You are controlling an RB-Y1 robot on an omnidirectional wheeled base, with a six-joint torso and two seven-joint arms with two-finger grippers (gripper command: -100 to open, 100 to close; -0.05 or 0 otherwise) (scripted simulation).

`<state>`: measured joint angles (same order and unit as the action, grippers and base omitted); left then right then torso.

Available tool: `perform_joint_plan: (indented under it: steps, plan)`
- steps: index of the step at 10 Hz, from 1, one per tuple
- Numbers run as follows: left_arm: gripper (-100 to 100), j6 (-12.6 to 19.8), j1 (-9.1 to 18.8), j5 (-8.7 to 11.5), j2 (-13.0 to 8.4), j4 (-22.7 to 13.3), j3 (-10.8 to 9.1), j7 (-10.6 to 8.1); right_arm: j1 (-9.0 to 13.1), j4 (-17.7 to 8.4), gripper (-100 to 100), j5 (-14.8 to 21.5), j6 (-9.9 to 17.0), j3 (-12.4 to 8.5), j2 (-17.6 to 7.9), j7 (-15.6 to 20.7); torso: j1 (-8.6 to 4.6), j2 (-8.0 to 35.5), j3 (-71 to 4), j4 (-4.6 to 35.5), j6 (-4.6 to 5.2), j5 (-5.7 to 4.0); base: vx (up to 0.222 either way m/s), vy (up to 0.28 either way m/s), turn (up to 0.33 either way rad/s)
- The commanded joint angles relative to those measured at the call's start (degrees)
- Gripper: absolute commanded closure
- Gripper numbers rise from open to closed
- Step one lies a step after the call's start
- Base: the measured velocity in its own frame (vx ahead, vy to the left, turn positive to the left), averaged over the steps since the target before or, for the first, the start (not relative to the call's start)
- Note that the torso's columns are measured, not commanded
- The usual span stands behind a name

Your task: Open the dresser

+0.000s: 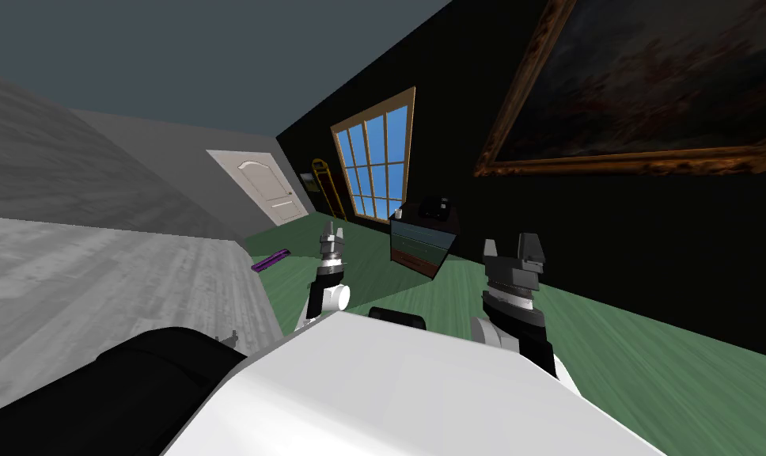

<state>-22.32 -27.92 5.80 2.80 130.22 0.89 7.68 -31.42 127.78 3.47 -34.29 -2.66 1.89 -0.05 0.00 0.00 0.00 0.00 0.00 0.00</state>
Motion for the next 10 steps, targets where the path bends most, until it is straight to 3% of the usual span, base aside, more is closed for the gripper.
perform_joint_plan:
  steps: [1,9,10]
  plan:
    - [0,0.0,0.0,0.0,0.0,0.0,0.0,0.0,0.0,0.0,0,0.0,0.0,0.0,0.0,0.0,0.0,2.3,-4.7,2.3,0.0,0.0,0.0,0.0,0.0]
    - [0,0.0,0.0,0.0,0.0,0.0,0.0,0.0,0.0,0.0,0,0.0,0.0,0.0,0.0,0.0,0.0,35.4,-70.7,35.4,0.0,0.0,0.0,0.0,0.0]
    - [0,0.0,0.0,0.0,0.0,0.0,0.0,0.0,0.0,-0.2,-100,0.5,-0.1,-0.1,-2.8,1.6,0.0,39.6,-79.2,39.6,0.0,0.0,0.047,0.017,-0.048]
